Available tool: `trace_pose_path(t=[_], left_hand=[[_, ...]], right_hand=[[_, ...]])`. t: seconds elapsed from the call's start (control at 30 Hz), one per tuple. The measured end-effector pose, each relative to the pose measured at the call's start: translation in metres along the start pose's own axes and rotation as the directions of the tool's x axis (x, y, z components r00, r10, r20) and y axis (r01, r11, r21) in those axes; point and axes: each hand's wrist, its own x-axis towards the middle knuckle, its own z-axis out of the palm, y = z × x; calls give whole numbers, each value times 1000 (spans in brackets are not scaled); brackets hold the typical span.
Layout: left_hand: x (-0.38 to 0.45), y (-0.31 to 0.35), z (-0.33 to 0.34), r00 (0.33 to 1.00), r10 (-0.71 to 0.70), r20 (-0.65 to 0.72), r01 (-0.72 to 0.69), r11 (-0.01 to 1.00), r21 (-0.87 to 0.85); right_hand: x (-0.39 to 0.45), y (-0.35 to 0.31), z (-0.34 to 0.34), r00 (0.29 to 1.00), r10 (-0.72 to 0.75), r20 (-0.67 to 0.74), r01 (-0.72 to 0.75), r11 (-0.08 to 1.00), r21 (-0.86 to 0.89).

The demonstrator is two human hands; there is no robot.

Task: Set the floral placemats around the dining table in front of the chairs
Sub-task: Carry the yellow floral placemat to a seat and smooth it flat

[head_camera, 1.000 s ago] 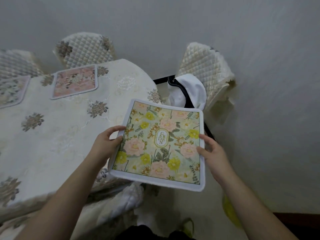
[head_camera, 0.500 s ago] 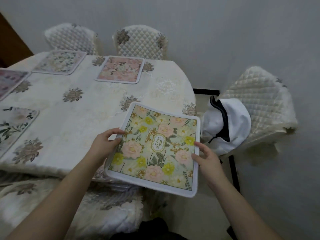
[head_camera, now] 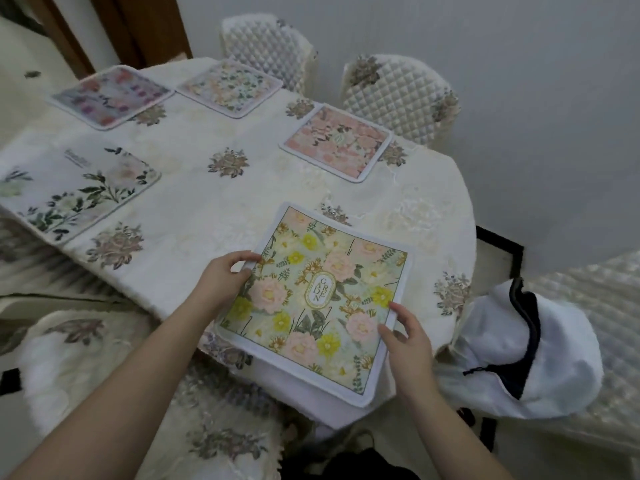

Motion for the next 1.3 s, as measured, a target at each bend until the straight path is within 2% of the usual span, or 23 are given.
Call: trace_pose_path(t=[0.13,0.3,0.4,0.5,0.57,0.67,0.8,0.93,1.0,1.1,1.2,1.3], left_hand=[[16,-11,-1,993,-73,-96,77,996,48],[37,-26,7,956,-218,-199,229,973,35],[50,-31,11,939,-221,-264,248,966,72],[60,-30,19,922,-199,-331,256,957,137],[64,-31,24,914,-192,-357,267,947,176],[68,-35,31,920,-165,-355,258,938,233],[70,-45,39,954,-84,-288,210,873,441],[59,-60,50,965,-166,-201,243,851,465],[48,-65,56,967,-160,-197,236,854,463],[30,-72,65,960,-135,-245,230,878,419],[6,-76,76,936,-177,-304,288,882,373],[-20,-75,94,877,-234,-421,365,894,262]], right_hand=[[32,-1,15,979,95,178,-91,995,-31],[64,-3,16,906,166,390,-119,983,-141],[70,2,19,798,263,542,-154,959,-238],[74,13,20,649,385,656,-154,911,-382],[81,16,20,559,452,695,-172,883,-437],[94,13,18,472,506,721,-148,852,-501],[116,9,18,419,538,731,-43,816,-576],[135,4,26,365,549,752,53,794,-606],[144,-4,31,352,554,754,166,756,-633],[159,-24,47,373,499,782,322,722,-613],[173,-46,71,436,355,827,441,717,-540],[193,-55,99,511,177,841,577,655,-488]])
